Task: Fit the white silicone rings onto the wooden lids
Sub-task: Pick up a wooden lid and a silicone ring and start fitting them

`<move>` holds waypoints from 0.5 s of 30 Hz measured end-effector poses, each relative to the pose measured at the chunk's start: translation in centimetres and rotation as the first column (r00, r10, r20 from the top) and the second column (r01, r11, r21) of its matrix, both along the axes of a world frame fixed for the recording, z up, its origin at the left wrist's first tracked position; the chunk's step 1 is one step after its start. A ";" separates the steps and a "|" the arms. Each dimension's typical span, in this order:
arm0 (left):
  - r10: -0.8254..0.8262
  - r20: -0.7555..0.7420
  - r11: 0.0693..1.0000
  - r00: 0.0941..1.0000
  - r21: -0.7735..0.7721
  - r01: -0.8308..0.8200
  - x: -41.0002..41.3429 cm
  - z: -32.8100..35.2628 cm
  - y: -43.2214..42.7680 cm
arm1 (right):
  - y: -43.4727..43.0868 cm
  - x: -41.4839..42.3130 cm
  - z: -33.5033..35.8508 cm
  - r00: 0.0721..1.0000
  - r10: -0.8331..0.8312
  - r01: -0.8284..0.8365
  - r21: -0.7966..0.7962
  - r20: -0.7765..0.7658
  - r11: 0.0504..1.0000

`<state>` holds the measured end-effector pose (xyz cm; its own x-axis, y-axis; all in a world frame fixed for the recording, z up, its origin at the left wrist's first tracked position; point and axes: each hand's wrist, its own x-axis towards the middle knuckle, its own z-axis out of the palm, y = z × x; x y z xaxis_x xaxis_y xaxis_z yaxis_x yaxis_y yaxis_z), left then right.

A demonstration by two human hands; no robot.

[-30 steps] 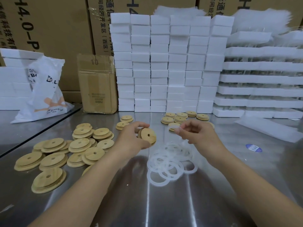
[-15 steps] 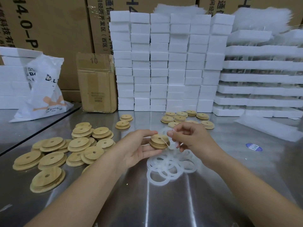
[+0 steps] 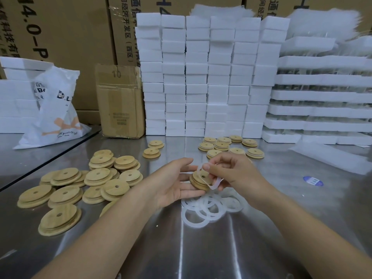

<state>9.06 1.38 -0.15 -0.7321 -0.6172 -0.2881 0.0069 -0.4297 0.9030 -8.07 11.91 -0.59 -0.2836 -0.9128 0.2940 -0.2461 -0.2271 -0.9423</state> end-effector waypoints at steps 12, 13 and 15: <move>-0.058 -0.022 0.998 0.998 0.002 0.058 0.1 0.0 -0.1 | -0.5 -0.6 -0.8 0.968 -0.172 0.174 -0.009 -0.184 0.985; -0.059 -0.027 0.998 0.998 -0.006 0.059 0.0 0.0 -0.1 | -0.5 -0.7 -0.9 0.965 -0.176 0.179 -0.005 -0.194 0.984; -0.055 -0.038 0.998 0.998 -0.020 0.055 0.0 -0.1 -0.1 | -0.5 -0.8 -1.0 0.966 -0.181 0.184 -0.004 -0.186 0.983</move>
